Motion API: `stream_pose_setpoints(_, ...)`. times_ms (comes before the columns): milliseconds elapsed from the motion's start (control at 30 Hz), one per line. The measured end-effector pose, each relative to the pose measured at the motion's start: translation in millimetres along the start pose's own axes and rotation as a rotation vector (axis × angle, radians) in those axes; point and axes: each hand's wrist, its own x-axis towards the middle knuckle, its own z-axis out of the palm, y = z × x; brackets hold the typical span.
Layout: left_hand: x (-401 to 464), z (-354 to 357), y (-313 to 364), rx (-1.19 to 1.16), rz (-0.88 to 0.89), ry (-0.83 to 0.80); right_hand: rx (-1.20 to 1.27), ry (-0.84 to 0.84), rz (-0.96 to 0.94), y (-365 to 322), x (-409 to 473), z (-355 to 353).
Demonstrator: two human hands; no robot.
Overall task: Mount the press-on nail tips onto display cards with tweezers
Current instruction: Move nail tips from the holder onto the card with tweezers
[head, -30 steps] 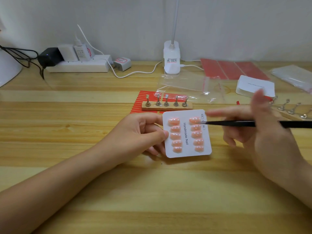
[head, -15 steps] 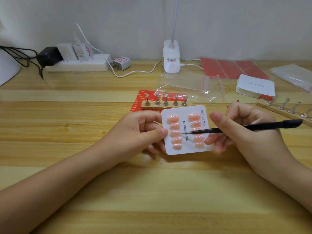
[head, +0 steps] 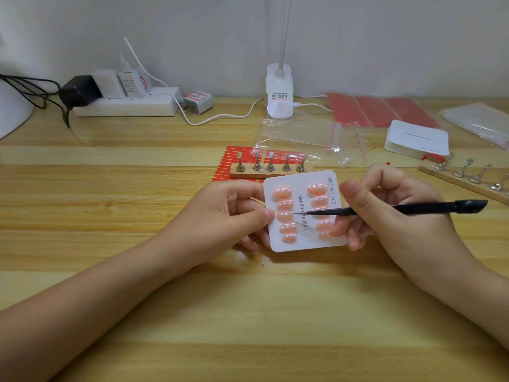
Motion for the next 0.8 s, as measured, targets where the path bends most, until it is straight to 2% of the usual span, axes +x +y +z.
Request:
stream_pose_setpoints(333,1.3,1.0,1.2,0.022,-0.017,0.002,-0.224,-0.109,-0.267,-0.4,-2.4,-1.8)
stream_pose_setpoints(500,-0.5,4.6,1.1,0.085,0.026,0.043,-0.566,-0.171,-0.514,0.1,-2.4,-4.5)
stream_pose_setpoints(600,-0.1,4.2,1.0,0.094,0.030,0.052,-0.737,-0.178,-0.583,-2.2,-5.9,-0.4)
stream_pose_setpoints(700,-0.6,3.9,0.4,0.092,0.038,0.041,-0.591,-0.189,-0.484,-1.6,-6.7,-0.7)
stream_pose_setpoints(800,-1.9,2.9,0.0,0.058,0.035,0.024,-0.229,-0.133,-0.207,-2.6,-0.9,-3.4)
